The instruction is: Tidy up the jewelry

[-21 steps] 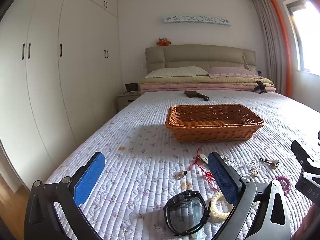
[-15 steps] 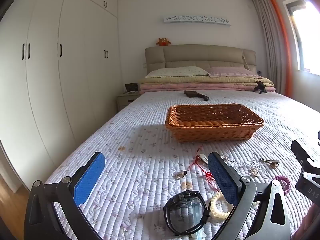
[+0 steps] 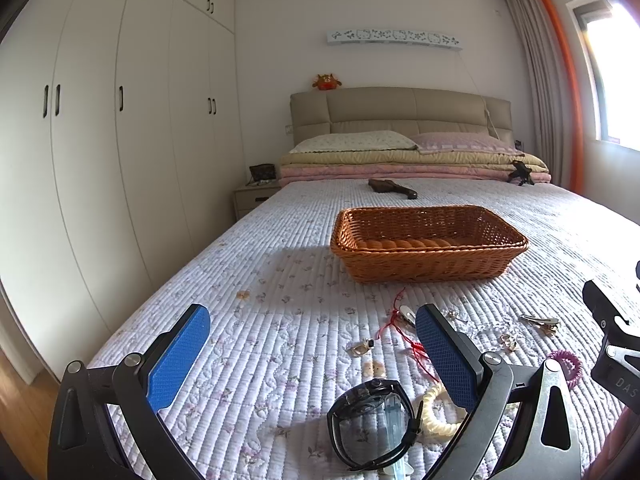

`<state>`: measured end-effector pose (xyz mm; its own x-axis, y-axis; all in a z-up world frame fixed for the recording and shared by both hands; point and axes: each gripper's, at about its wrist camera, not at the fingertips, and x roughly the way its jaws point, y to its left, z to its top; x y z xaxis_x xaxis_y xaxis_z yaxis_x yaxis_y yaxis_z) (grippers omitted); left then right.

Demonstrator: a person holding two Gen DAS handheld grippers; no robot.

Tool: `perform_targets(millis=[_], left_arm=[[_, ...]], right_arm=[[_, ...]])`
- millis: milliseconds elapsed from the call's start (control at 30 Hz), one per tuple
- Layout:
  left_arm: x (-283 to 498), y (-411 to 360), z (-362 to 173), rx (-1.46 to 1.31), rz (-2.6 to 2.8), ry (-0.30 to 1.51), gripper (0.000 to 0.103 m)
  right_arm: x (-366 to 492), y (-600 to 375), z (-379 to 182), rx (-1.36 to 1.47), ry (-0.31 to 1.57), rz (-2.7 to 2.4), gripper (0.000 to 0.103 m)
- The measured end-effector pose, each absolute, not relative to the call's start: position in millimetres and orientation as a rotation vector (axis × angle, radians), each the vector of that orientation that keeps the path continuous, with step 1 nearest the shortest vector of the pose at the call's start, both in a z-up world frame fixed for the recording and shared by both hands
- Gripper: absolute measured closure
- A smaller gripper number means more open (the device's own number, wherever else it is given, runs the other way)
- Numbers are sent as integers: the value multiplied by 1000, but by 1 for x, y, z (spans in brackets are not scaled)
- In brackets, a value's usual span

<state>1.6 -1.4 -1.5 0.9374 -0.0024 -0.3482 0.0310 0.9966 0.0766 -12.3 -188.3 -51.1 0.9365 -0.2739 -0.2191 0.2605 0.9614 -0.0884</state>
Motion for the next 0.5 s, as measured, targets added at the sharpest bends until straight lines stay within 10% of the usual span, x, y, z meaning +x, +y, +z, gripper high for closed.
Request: perform_targets(millis=[500], left_arm=[[3, -3, -4, 82, -15, 353, 1]], right_arm=[[-12, -187, -53, -61, 233, -273, 0]])
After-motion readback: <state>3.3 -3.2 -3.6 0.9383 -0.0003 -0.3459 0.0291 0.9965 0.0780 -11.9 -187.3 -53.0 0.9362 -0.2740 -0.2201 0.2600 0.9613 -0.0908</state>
